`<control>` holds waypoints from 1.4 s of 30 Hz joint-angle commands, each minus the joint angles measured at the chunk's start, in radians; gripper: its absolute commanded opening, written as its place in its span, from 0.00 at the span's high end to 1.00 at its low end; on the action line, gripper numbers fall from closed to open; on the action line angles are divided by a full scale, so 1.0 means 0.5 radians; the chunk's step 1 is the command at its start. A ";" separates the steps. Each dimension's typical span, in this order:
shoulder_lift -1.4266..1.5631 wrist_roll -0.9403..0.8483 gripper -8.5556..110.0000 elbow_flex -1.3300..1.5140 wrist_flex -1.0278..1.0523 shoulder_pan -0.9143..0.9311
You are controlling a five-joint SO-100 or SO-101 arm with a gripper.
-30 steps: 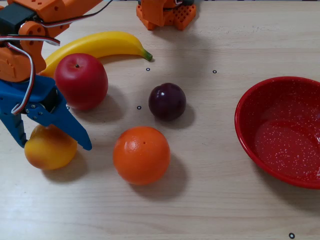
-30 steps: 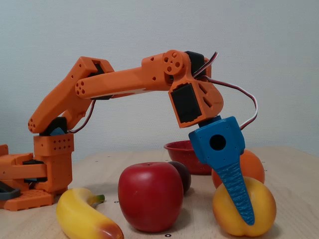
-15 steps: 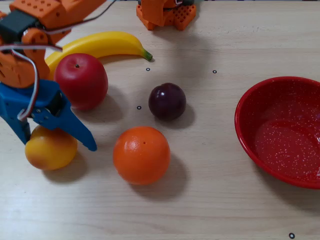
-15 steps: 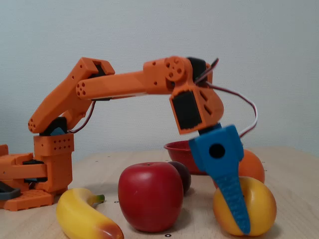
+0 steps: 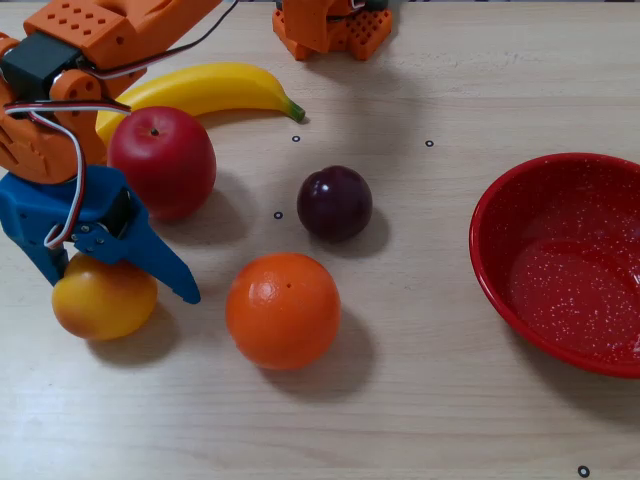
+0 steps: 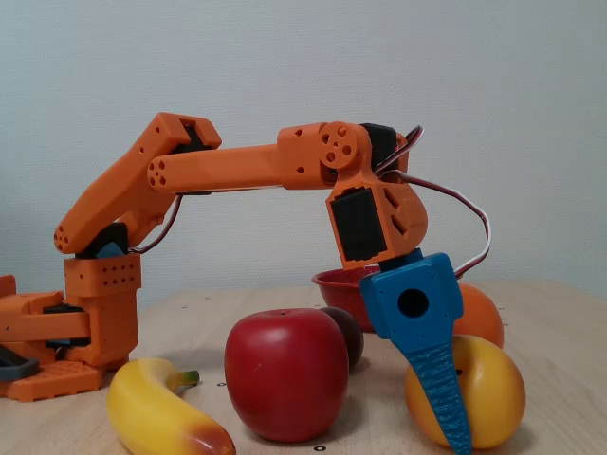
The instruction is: Put peach in the red bowl.
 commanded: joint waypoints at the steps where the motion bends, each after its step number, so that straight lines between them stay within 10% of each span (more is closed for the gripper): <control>1: 0.175 0.058 0.53 -0.117 -0.055 -0.049; 42: 0.187 0.172 0.55 -0.150 -0.147 -0.015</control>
